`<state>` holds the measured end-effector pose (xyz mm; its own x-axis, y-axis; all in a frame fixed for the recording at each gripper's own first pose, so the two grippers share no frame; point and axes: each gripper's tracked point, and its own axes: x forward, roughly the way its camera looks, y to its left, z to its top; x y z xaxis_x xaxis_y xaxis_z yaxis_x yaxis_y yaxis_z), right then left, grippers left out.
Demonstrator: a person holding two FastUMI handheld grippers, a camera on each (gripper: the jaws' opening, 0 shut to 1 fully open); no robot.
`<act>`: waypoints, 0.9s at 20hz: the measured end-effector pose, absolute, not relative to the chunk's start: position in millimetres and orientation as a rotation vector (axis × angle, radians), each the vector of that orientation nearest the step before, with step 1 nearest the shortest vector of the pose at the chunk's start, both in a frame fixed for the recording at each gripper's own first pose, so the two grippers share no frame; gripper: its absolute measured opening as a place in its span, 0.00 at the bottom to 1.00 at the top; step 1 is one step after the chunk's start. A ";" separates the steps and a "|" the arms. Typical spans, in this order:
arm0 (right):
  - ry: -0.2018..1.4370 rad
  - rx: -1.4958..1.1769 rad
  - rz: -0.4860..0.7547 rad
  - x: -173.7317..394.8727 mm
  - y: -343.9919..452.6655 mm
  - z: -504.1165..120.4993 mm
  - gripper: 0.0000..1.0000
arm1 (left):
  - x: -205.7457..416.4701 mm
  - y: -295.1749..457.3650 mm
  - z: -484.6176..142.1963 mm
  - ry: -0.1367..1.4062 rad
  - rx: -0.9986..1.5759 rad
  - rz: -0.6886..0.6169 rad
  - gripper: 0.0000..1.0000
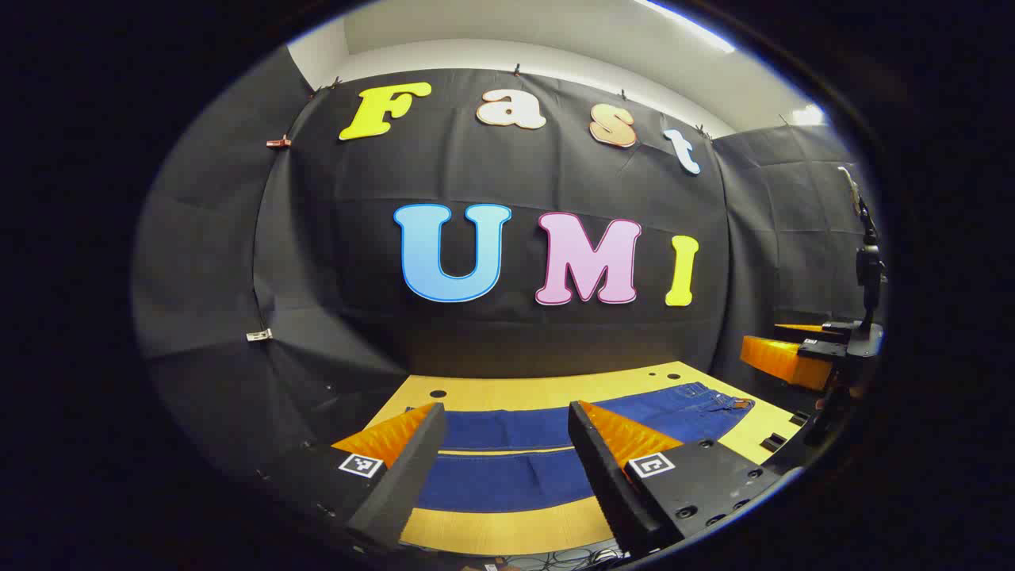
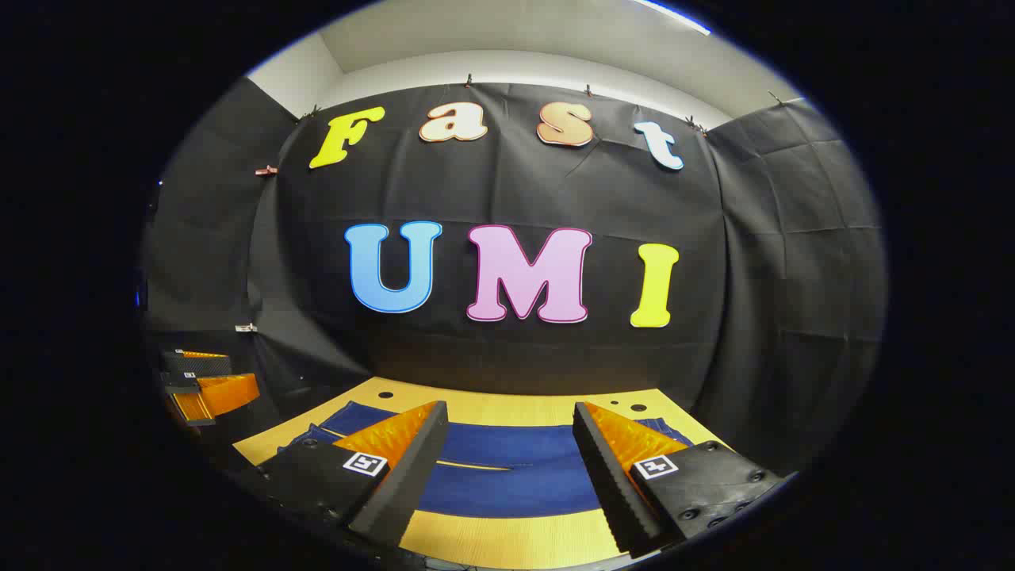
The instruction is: Grasp the waist and the cuffs of the jeans and fold them to make the two legs overlap; first hold the waist and fold one-third of the jeans toward the cuffs, then hold the cuffs and fold the remaining one-third in the same direction to finish folding.
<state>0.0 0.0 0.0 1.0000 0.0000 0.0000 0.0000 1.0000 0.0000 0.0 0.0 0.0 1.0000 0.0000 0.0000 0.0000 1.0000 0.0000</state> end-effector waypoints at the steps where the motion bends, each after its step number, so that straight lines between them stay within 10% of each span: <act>1: 0.001 -0.002 -0.002 0.7 -1.4 -0.4 0.94 | 2.0 0.2 0.2 0.000 -0.002 -0.002 0.96; 18: 0.007 0.007 0.014 73.4 -23.1 11.7 0.96 | 71.6 -4.1 13.2 0.016 0.000 0.021 0.96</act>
